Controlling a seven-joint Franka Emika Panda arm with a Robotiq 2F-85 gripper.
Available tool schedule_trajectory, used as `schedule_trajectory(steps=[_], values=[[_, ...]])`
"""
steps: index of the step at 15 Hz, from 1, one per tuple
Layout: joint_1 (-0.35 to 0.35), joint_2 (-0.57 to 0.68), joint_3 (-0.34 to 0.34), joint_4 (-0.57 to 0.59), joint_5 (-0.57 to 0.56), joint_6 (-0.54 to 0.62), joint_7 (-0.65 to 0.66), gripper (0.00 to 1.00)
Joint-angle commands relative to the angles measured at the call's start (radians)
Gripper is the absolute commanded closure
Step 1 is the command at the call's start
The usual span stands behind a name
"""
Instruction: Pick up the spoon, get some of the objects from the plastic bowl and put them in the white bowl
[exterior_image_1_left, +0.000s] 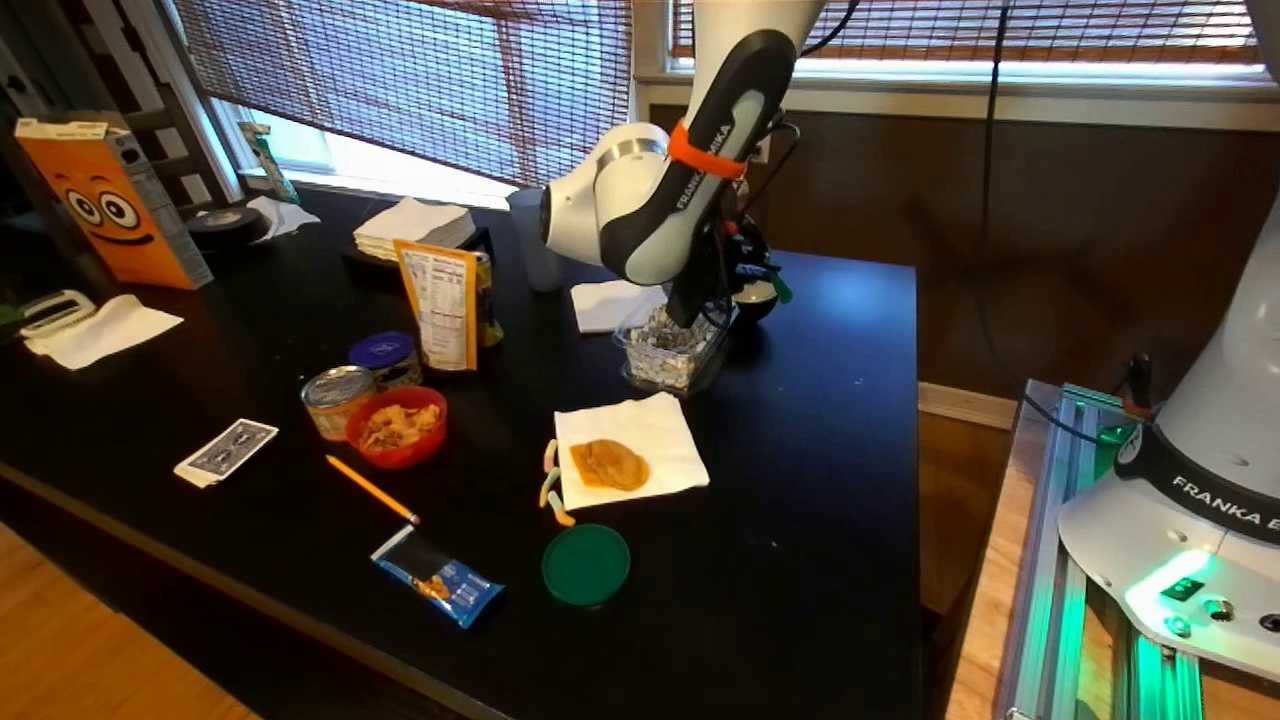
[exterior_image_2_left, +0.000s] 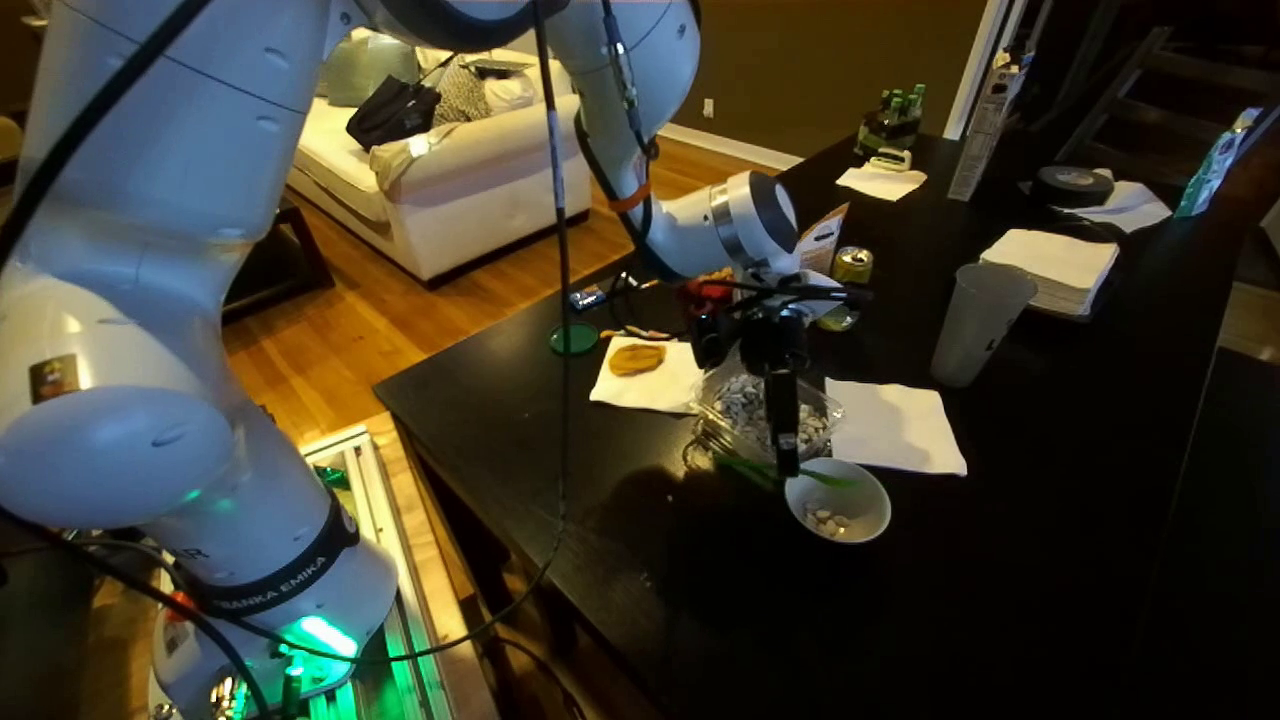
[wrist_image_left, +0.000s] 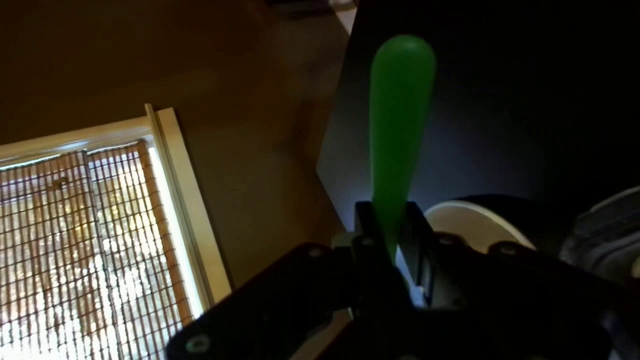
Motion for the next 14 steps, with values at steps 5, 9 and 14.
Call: schedule_trajectory(steps=[5, 9, 14], values=[[-0.041, -0.287, 0.07, -0.293, 0.068, 0.226, -0.07, 0.96], [-0.017, -0.413, 0.085, -0.452, 0.005, 0.424, -0.056, 0.96], [0.006, -0.54, 0.125, -0.578, -0.098, 0.589, -0.073, 0.96]])
